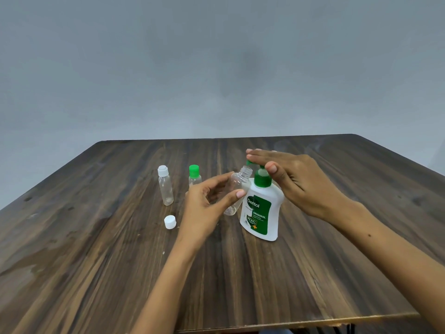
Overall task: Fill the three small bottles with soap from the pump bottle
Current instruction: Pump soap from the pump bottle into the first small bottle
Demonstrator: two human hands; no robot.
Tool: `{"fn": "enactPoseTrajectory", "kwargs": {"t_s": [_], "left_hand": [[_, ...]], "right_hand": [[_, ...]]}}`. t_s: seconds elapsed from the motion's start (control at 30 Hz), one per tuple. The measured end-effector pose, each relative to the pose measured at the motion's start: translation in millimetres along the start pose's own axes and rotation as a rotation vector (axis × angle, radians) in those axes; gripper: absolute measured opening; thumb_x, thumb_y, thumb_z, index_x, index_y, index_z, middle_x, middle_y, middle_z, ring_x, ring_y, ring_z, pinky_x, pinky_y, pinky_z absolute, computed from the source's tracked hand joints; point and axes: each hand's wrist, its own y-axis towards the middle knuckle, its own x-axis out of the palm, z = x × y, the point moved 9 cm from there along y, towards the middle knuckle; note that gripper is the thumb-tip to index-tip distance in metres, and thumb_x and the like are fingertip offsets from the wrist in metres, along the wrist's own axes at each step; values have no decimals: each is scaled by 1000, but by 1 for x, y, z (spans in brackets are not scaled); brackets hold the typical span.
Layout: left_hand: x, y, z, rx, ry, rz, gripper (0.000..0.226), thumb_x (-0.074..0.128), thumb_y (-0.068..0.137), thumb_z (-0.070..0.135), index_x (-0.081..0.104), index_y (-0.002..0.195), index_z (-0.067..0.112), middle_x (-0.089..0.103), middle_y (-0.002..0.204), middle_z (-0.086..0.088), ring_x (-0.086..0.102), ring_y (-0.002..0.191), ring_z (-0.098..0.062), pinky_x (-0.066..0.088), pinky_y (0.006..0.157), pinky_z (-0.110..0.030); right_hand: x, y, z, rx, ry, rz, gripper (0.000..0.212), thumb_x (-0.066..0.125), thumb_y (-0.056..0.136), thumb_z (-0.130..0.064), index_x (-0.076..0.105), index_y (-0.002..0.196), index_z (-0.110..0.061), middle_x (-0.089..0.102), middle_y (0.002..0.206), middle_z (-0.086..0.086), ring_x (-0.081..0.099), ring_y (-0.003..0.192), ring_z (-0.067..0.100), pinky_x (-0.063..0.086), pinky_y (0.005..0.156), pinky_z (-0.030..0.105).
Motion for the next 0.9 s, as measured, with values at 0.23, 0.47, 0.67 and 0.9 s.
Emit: {"fn": "enactPoseTrajectory", "kwargs": {"t_s": [0.23, 0.47, 0.67, 0.9], "left_hand": [[-2, 0, 1, 3, 2, 5, 55, 76, 70, 29, 67, 120, 8, 74, 110, 1, 69, 104, -8, 54, 88, -20], [-2, -1, 3, 9, -6, 7, 55, 75, 70, 29, 67, 121, 10, 73, 112, 2, 68, 105, -6, 53, 89, -19], [-3, 1, 1, 3, -9, 10, 55, 75, 70, 29, 67, 120, 9, 74, 110, 2, 69, 104, -7, 53, 88, -19], [-2, 1, 2, -1, -39, 8, 52, 75, 70, 26, 68, 119, 10, 74, 109, 2, 69, 103, -6, 53, 88, -19]], "right_hand": [[7, -6, 3, 11, 43, 48, 74, 18, 97, -64, 67, 121, -15, 64, 127, -3, 55, 125, 10, 50, 97, 41], [-1, 1, 3, -1, 52, 38, 76, 15, 97, -65, 67, 122, -15, 62, 130, -4, 52, 126, 8, 49, 98, 36], [5, -5, 5, 25, 70, 85, 75, 18, 97, -64, 72, 114, -14, 66, 122, -8, 57, 119, 6, 54, 89, 35], [0, 3, 2, 4, 35, 54, 77, 14, 96, -66, 69, 119, -17, 63, 127, -7, 55, 122, 4, 49, 93, 20]]}}
